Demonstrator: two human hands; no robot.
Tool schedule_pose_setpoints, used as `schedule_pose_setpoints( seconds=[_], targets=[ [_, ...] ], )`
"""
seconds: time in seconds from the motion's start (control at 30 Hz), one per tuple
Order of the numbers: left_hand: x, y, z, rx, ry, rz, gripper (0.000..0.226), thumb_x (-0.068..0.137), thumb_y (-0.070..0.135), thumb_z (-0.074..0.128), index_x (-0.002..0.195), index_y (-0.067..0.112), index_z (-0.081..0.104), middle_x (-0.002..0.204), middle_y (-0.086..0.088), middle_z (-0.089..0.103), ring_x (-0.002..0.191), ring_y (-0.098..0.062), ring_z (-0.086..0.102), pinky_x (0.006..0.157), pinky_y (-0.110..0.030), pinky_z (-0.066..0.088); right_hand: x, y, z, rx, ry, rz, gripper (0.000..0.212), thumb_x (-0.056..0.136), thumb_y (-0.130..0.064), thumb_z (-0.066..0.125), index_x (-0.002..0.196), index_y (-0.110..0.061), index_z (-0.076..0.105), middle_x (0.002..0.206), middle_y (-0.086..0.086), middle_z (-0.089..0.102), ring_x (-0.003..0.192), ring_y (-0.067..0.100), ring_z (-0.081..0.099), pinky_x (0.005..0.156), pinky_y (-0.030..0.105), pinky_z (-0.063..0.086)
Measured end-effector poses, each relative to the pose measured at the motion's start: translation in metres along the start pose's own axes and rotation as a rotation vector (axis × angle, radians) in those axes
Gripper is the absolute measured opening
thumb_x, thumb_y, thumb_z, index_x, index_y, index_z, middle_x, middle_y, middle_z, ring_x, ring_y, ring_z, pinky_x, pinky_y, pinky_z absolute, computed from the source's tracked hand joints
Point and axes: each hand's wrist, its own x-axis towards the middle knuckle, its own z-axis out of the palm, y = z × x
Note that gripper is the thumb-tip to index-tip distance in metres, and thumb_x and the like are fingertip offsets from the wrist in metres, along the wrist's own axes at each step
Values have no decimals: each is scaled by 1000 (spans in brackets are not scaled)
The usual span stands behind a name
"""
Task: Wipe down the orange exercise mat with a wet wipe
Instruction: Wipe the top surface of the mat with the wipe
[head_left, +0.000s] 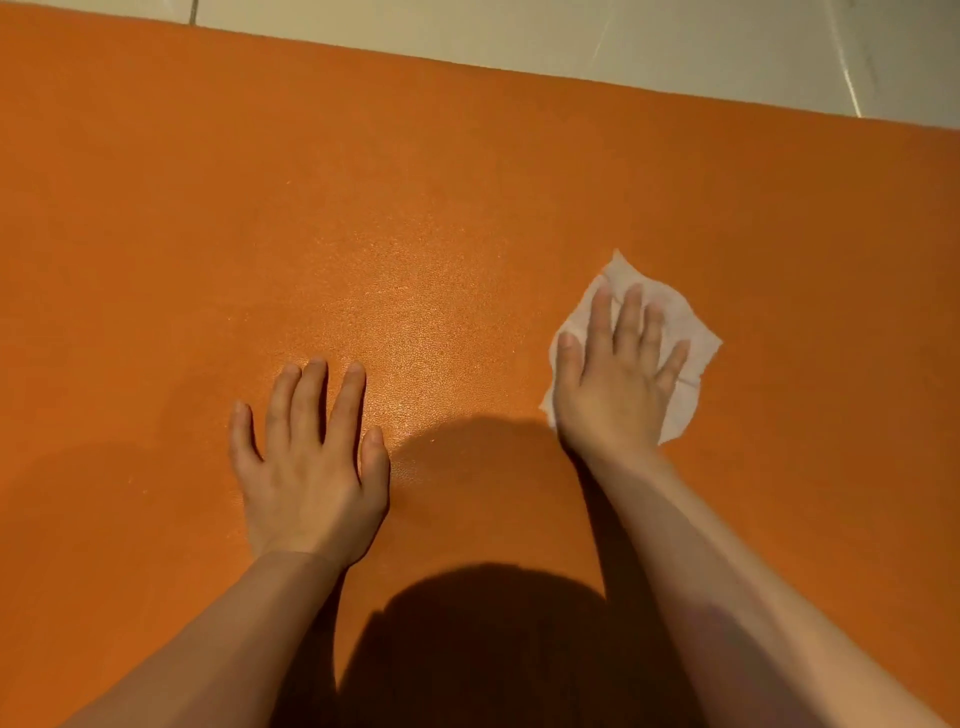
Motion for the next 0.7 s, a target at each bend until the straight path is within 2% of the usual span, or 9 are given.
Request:
schedule_pose_setpoints(
  seconds=[0.13,0.2,0.27,0.37,0.53,0.63,0.7],
  targets=[
    [-1,-1,0,12,24,7,56,94,39,32,144,18,46,150,-14,41,143,-29,28,114,-54,11,-17,-88,26,-53,54,-476,62,99,-49,18,155,-24,23,164,5,15,152,24,8,118,56,-3],
    [0,-2,-1,17,35,15,56,94,39,33,143,17,48,149,-15,42,142,-30,30,114,-56,13,1,-103,23,-73,-48,-634,60,101,-51,18,156,-28,14,165,0,6,152,19,-1,118,51,-10],
    [0,-2,-2,18,50,19,55,94,38,34,142,16,50,148,-16,44,141,-31,32,113,-57,15,33,-93,13,-66,-66,-686,62,99,-56,13,156,-32,11,165,-3,3,152,17,-3,119,48,-10],
    [-1,-1,-2,11,56,26,55,94,38,35,141,15,52,146,-17,46,140,-33,35,113,-58,17,94,-54,-9,-96,-17,-545,69,93,-63,8,156,-35,8,165,-3,3,152,17,-2,121,46,-5],
    [2,0,-3,20,46,26,55,92,37,38,138,14,55,144,-18,48,138,-34,38,113,-59,18,166,19,-49,-28,34,-53,65,100,-57,16,158,-30,6,165,1,-2,151,20,-7,121,50,-8],
    [4,0,-3,16,43,13,56,89,37,39,136,14,57,144,-18,48,136,-34,39,113,-59,18,173,-1,-42,7,69,95,62,102,-51,13,158,-25,4,165,4,-4,151,23,-8,119,54,-8],
    [5,-1,-4,9,41,18,56,89,37,38,139,16,52,145,-16,46,137,-33,38,113,-59,18,172,-35,-34,17,64,89,60,104,-47,12,158,-24,2,165,4,-6,151,25,-9,118,57,-9]
  ],
)
